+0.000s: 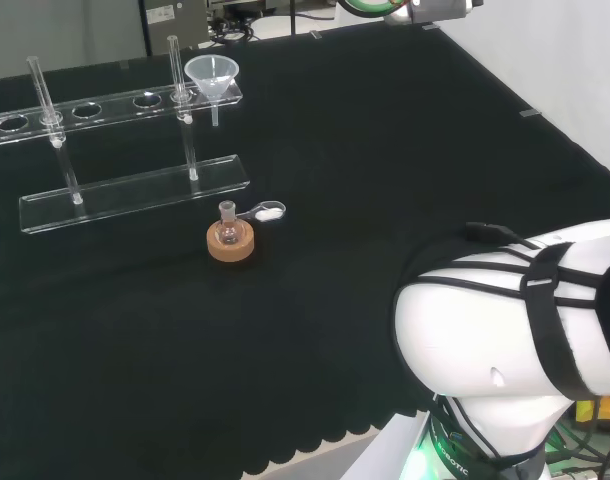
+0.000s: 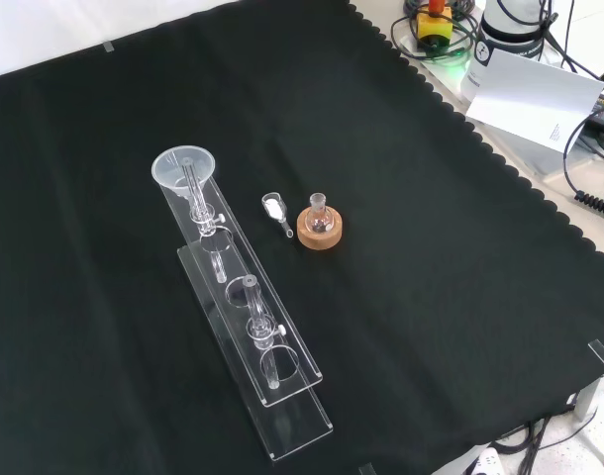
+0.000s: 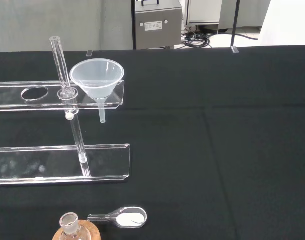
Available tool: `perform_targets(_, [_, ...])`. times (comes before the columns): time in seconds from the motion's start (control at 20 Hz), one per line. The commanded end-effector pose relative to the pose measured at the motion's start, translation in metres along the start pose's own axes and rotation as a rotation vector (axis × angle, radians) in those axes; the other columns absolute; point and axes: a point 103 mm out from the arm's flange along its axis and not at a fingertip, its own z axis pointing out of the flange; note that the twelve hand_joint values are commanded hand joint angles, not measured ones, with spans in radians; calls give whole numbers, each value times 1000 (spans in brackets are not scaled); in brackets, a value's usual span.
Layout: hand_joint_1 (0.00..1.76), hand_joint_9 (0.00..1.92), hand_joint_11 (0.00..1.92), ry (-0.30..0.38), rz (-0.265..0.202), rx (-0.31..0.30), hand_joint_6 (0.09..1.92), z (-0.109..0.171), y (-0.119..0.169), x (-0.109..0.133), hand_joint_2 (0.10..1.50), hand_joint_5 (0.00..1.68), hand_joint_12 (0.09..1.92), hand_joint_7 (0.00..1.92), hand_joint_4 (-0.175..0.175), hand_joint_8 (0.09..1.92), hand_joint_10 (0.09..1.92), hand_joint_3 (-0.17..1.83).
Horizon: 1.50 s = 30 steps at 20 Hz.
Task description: Pick up the funnel from the transparent funnel stand.
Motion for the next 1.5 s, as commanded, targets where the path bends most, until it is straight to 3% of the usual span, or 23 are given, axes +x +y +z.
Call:
perform_targets(0.05, [27, 55, 0, -10, 0, -6, 87, 0, 0, -1, 1127, 52, 1202, 5, 32, 238, 580, 552])
perform_targets(0.25, [1, 60, 0, -13, 8, 8, 87, 1, 1, 1, 1212, 70, 1224, 1, 32, 235, 560, 403])
perform_targets(0.75, [0, 66, 0, -28, 24, 19, 87, -3, 20, 9, 1222, 78, 1230, 4, 31, 243, 559, 380])
perform_targets(0.95, [0, 71, 0, -28, 33, 38, 87, 13, 33, 6, 1222, 79, 1233, 9, 31, 248, 560, 375])
perform_targets(1.25, [0, 83, 0, -28, 9, 87, 87, 38, 85, -4, 1221, 80, 1245, 28, 30, 263, 563, 361])
perform_targets(1.5, [68, 131, 0, -18, -42, 73, 87, 52, 143, -8, 1187, 94, 1273, 84, 23, 304, 584, 326])
